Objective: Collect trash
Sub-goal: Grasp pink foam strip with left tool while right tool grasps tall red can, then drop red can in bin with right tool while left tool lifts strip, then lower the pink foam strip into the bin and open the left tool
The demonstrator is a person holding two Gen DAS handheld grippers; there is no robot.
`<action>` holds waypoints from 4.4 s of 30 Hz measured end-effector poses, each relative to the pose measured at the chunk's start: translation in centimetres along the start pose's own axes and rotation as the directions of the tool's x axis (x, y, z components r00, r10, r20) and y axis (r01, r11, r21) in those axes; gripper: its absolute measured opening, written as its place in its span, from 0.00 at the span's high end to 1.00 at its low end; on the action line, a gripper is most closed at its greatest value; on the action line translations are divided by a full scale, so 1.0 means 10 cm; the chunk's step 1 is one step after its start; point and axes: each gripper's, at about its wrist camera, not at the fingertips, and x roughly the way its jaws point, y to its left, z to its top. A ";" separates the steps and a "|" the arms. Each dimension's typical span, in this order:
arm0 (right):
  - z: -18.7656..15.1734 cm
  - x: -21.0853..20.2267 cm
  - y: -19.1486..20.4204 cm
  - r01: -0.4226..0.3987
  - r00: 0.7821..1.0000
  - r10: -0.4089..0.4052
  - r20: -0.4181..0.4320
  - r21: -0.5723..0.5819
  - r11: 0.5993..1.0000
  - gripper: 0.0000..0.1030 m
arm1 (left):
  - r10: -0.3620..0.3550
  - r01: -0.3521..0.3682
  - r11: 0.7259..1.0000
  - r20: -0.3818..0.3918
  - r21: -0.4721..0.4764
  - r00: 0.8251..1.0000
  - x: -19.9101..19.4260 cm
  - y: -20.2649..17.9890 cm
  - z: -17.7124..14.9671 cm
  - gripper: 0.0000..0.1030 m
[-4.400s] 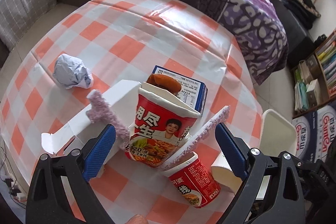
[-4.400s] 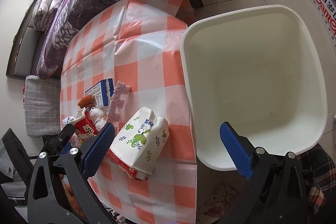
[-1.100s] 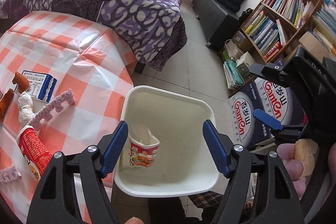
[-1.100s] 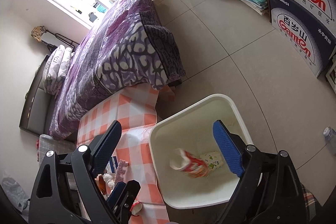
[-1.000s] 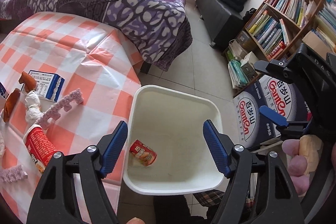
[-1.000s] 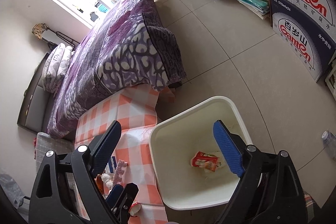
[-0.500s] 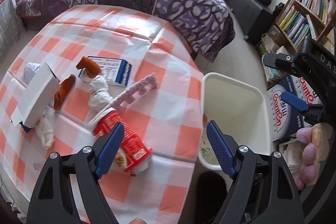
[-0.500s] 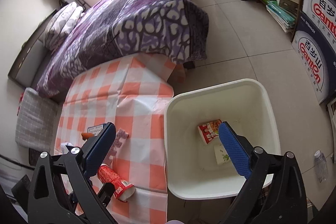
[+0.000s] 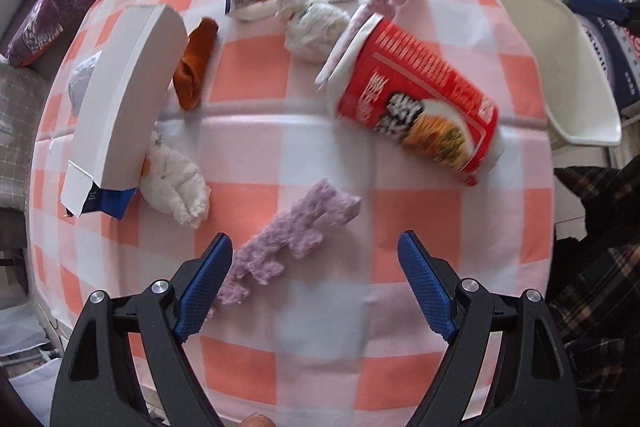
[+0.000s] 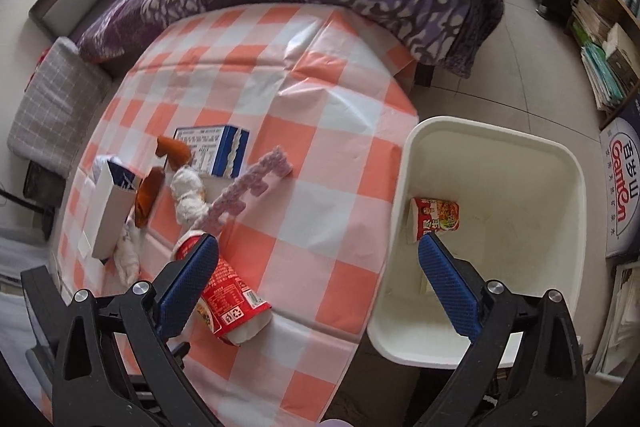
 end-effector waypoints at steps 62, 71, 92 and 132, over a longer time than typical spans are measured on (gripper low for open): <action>-0.18 -0.64 0.92 -0.044 0.899 0.146 0.412 -0.247 0.968 0.49 | 0.234 0.166 0.781 0.528 -0.602 0.816 -1.33 0.71 -0.15 0.72; -0.13 -0.71 0.60 -0.036 0.903 0.112 0.415 -0.186 0.982 0.49 | 0.181 0.194 0.812 0.553 -0.551 0.814 -1.34 0.42 0.05 0.72; 0.05 -0.76 -0.78 -0.024 0.959 -0.021 0.282 0.155 0.988 0.45 | -0.042 0.288 0.889 0.561 -0.357 0.827 -1.13 -0.47 0.58 0.72; 0.08 -0.99 -1.48 -0.026 0.940 -0.096 0.328 0.348 0.937 0.11 | -0.206 0.327 0.915 0.425 -0.236 0.882 -0.74 -1.10 0.90 0.24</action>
